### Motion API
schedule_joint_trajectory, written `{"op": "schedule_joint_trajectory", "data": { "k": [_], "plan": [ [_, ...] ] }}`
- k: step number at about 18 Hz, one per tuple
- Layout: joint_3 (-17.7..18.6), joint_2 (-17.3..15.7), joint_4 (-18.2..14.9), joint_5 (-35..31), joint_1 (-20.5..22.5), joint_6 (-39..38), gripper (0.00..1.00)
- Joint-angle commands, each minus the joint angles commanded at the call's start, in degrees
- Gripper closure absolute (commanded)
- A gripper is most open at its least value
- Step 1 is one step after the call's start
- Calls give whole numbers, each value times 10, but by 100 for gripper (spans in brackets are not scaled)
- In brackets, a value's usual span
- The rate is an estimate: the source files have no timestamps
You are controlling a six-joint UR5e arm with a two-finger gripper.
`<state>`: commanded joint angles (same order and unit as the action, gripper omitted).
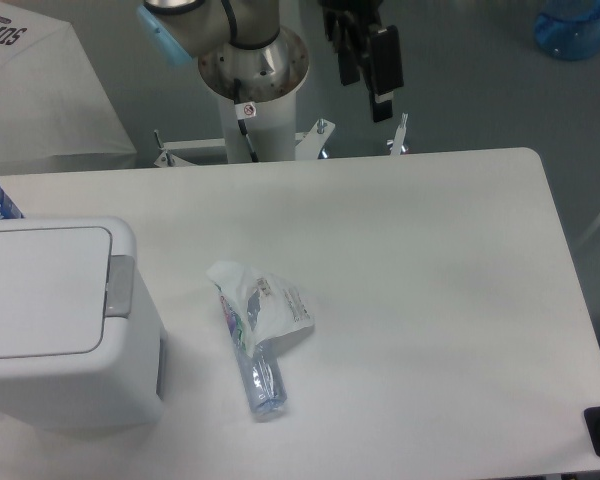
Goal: Open the trash can
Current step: 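Lower the gripper from above the table toward the white trash can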
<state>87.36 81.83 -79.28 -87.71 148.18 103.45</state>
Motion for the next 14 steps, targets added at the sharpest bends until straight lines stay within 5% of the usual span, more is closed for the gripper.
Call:
{"op": "schedule_joint_trajectory", "data": {
  "k": [6, 10, 14],
  "plan": [
    [0, 3, 0, 12, -3, -47, 0],
    [-1, 11, 3, 62, -17, -190, 0],
    [-3, 46, 60, 65, -65, -305, 0]
  ]
}}
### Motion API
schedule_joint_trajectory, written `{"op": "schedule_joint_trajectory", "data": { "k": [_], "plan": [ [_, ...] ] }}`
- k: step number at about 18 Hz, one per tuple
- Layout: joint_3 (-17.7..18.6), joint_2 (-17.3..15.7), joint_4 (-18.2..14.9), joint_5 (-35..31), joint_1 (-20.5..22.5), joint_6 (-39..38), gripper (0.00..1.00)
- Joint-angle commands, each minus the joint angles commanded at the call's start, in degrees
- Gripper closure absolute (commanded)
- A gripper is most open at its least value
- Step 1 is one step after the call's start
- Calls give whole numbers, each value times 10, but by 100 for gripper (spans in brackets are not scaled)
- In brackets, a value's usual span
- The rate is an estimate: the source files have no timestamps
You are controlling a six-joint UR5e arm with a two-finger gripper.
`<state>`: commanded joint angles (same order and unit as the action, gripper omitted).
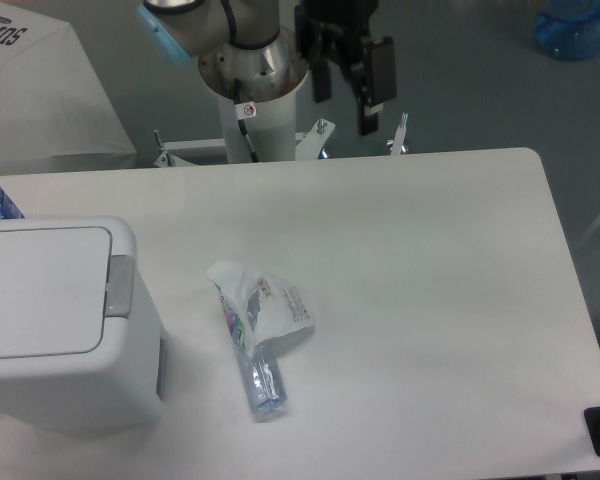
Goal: Open the trash can
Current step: 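Lower the gripper from above the table toward the white trash can, then move the open gripper over the front edge of the trash can lid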
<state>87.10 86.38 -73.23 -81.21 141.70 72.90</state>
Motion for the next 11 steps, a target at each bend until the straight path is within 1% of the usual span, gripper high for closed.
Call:
{"op": "schedule_joint_trajectory", "data": {
  "k": [1, 3, 5, 7, 9, 11],
  "plan": [
    [-1, 11, 18, -1, -17, -50, 0],
    [-5, 37, 65, -1, -45, -161, 0],
    [-8, 54, 105, 0, -71, -283, 0],
    [-9, 69, 125, 1, -98, -393, 0],
    [-16, 86, 147, 2, -113, -478, 0],
    [-17, 99, 152, 9, -129, -556, 0]
  ]
}}
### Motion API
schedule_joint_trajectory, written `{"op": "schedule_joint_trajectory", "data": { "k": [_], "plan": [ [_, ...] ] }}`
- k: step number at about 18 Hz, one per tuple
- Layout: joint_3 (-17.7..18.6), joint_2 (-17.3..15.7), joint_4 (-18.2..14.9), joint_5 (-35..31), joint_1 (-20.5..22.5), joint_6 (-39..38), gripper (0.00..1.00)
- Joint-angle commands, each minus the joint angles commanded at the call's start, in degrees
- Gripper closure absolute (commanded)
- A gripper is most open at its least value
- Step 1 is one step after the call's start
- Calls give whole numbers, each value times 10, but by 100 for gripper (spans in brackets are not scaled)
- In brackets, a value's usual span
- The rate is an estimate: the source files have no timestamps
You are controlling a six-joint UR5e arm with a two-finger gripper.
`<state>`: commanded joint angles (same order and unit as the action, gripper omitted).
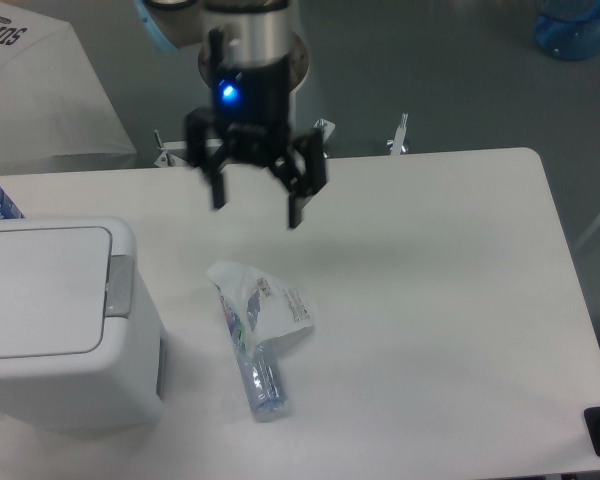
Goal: Open the trash can
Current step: 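Move the open gripper over the front edge of the trash can lid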
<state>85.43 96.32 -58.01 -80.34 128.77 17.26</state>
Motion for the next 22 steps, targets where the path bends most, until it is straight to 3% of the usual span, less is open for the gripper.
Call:
{"op": "schedule_joint_trajectory", "data": {
  "k": [6, 22],
  "plan": [
    [10, 16, 15, 29, -11, -140, 0],
    [17, 30, 15, 29, -25, -165, 0]
  ]
}}
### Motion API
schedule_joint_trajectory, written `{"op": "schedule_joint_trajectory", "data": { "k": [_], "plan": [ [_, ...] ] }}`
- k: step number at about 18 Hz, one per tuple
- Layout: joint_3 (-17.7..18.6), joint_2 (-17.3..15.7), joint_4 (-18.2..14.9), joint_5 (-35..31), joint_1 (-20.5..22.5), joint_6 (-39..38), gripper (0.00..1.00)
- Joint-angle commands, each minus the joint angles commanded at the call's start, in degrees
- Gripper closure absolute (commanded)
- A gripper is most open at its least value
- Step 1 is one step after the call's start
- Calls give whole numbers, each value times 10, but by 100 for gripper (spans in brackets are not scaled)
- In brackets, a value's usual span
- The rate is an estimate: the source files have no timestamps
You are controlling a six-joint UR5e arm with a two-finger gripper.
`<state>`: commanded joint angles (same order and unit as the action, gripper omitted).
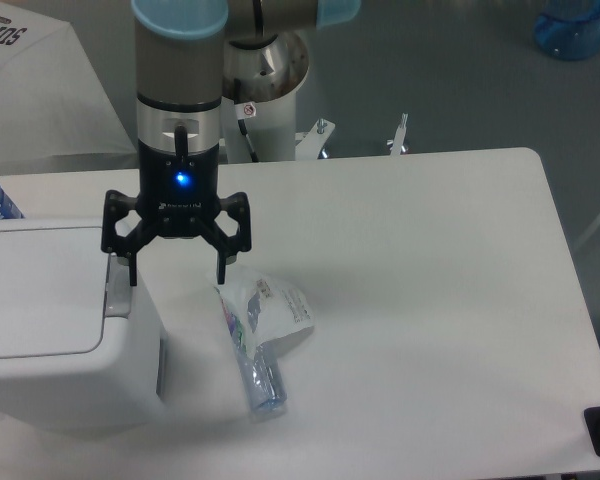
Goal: Open the trash can
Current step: 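Press down on the lid's front edge with the gripper fingers to pop it open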
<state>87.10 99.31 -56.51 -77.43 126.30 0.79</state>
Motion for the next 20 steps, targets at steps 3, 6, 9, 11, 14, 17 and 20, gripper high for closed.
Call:
{"op": "schedule_joint_trajectory", "data": {
  "k": [3, 6, 9, 11, 14, 17, 20],
  "plan": [
    [0, 3, 0, 0, -3, 0, 0],
    [1, 4, 0, 0, -4, 0, 0],
    [2, 7, 0, 0, -4, -1, 0],
    [3, 7, 0, 0, -4, -1, 0],
    [4, 8, 0, 0, -7, -1, 0],
    [8, 7, 1, -1, -8, 0, 0],
    [8, 8, 1, -1, -8, 0, 0]
  ]
}}
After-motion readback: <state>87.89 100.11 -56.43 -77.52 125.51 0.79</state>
